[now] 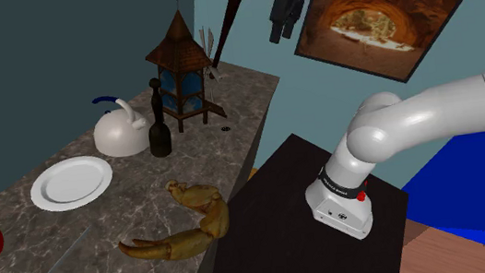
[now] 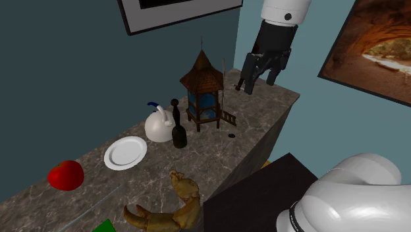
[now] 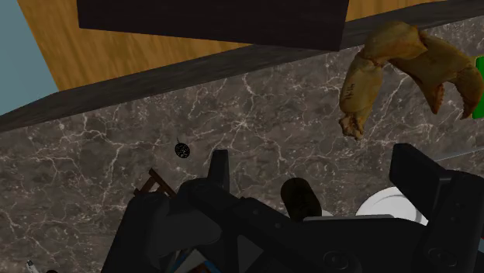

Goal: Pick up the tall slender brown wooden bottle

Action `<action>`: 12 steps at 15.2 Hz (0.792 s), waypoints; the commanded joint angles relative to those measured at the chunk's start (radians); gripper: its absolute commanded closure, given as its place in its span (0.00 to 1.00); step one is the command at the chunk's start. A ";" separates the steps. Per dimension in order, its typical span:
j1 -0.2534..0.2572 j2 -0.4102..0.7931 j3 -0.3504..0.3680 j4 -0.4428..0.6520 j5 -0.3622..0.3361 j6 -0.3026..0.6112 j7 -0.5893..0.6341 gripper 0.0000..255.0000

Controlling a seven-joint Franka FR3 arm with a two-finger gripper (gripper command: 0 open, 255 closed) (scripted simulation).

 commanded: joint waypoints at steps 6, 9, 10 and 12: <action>0.006 0.145 0.071 0.022 0.021 0.133 0.062 0.00; 0.006 0.243 0.113 0.051 0.024 0.205 0.101 0.00; 0.005 0.276 0.126 0.064 0.023 0.228 0.114 0.00; 0.004 0.346 0.152 0.093 0.018 0.271 0.142 0.00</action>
